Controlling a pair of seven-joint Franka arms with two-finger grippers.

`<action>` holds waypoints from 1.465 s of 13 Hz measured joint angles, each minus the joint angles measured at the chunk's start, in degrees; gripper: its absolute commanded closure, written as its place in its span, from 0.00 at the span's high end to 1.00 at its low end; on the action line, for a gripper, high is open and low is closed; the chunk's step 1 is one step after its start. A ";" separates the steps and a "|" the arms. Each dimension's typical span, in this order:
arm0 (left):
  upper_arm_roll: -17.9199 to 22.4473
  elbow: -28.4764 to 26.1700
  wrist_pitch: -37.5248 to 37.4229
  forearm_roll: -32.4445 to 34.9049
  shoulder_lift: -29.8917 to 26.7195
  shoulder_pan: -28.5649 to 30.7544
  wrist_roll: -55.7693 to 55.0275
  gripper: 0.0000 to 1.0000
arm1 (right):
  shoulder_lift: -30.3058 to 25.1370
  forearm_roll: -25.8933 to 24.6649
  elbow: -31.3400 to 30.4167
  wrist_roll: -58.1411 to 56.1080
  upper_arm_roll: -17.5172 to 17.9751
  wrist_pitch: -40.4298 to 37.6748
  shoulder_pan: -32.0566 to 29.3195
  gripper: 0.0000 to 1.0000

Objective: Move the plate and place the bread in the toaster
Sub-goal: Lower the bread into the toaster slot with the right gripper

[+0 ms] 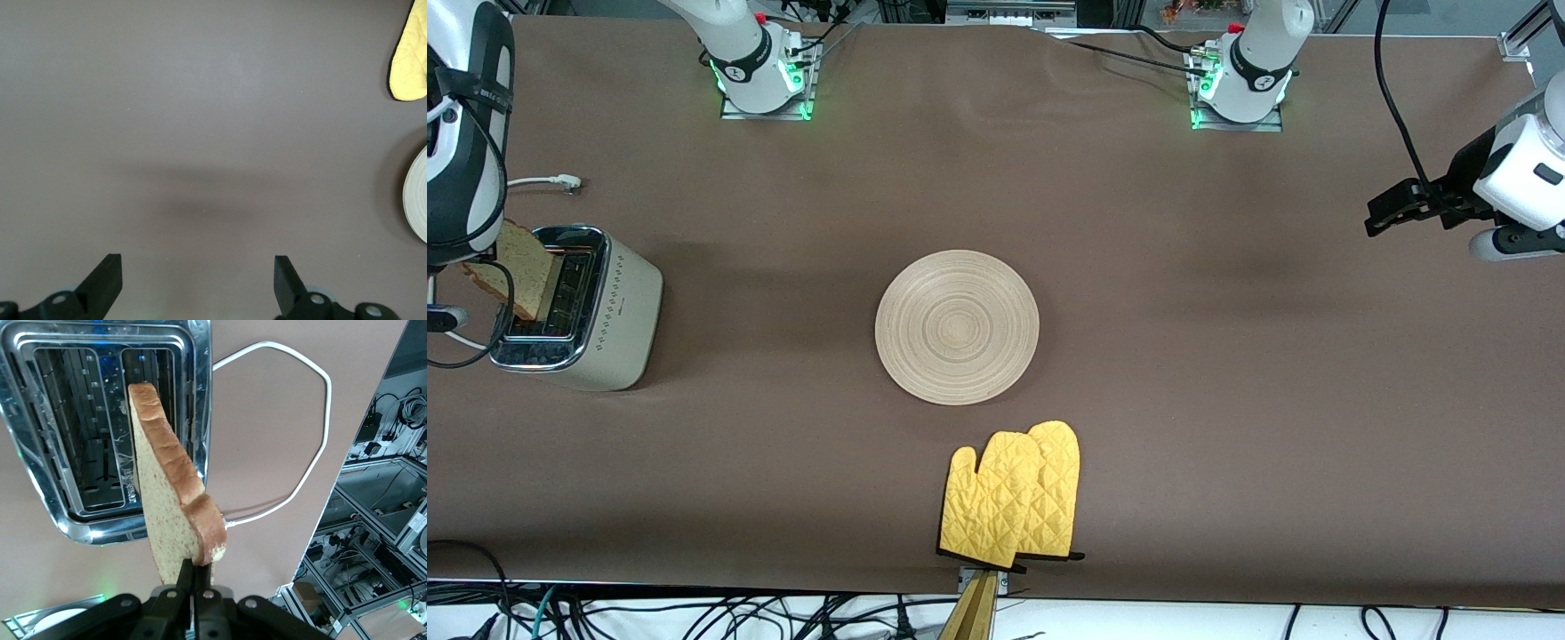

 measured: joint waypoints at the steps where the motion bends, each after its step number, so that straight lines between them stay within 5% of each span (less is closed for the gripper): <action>1: 0.03 0.02 0.04 0.00 0.00 0.06 0.00 1.00 | 0.32 0.05 -0.01 -0.05 0.00 0.90 -0.22 0.00; 18: 0.16 0.30 0.26 0.00 -0.08 0.72 0.00 1.00 | 7.13 8.06 -0.02 -0.07 0.06 8.36 -0.54 0.00; 19: 0.16 0.30 0.26 0.00 -0.08 0.72 0.00 1.00 | 7.13 8.07 0.05 -0.07 0.06 8.38 -0.56 0.18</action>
